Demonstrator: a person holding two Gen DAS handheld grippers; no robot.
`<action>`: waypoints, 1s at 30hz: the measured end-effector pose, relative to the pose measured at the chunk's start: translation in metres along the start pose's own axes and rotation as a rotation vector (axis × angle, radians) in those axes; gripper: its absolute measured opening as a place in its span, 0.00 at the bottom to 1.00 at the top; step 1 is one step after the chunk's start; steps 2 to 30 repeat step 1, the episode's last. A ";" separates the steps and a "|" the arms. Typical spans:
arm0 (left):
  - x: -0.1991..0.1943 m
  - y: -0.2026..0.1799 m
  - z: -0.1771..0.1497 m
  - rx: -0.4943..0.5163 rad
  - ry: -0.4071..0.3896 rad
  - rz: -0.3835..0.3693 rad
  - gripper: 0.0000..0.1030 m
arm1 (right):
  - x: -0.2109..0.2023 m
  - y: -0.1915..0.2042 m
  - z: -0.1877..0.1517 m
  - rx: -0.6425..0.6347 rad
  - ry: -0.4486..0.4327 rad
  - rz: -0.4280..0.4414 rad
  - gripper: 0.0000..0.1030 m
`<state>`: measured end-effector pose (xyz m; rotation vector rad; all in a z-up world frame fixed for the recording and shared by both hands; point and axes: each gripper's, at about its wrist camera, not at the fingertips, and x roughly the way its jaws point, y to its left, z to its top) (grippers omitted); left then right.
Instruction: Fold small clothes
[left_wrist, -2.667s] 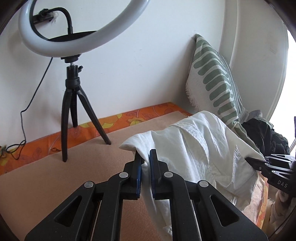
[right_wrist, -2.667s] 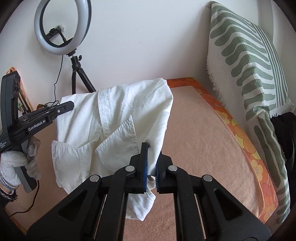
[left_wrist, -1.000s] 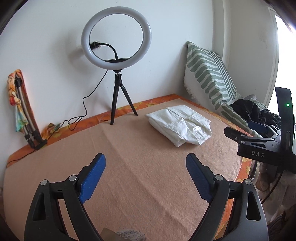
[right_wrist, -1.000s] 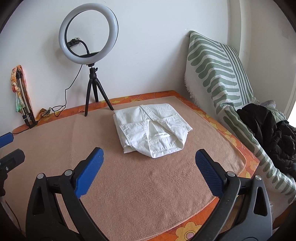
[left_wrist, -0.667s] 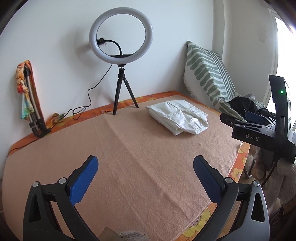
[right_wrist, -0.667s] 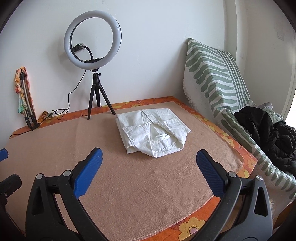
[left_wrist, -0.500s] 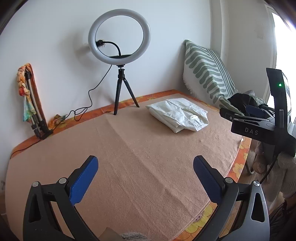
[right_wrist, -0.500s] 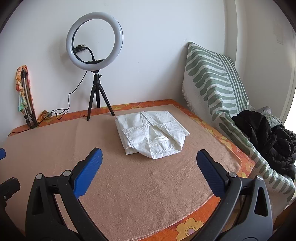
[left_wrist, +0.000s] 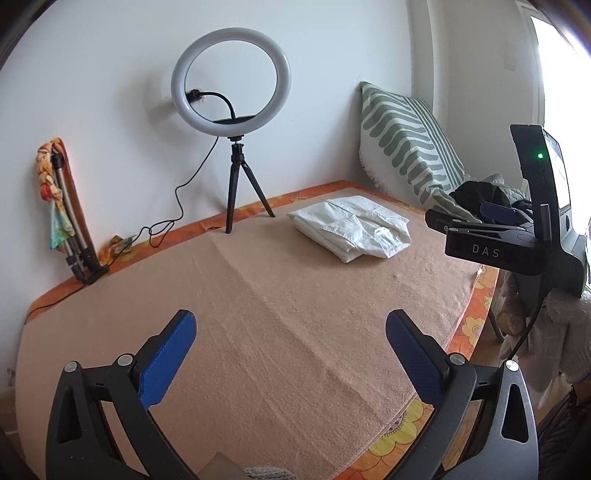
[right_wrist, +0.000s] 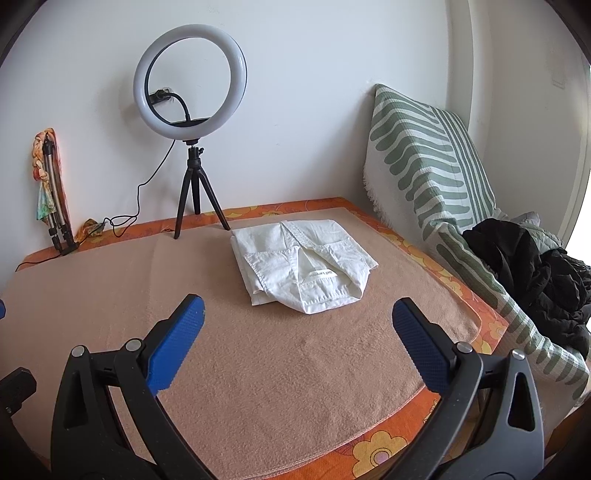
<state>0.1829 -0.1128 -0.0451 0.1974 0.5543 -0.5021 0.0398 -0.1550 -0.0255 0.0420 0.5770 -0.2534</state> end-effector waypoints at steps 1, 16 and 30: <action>0.000 0.000 0.000 -0.001 0.000 0.000 0.99 | 0.000 0.000 0.000 0.000 0.001 -0.002 1.00; 0.000 0.000 0.000 -0.001 0.000 0.000 0.99 | 0.000 0.000 0.000 0.000 0.001 -0.002 1.00; 0.000 0.000 0.000 -0.001 0.000 0.000 0.99 | 0.000 0.000 0.000 0.000 0.001 -0.002 1.00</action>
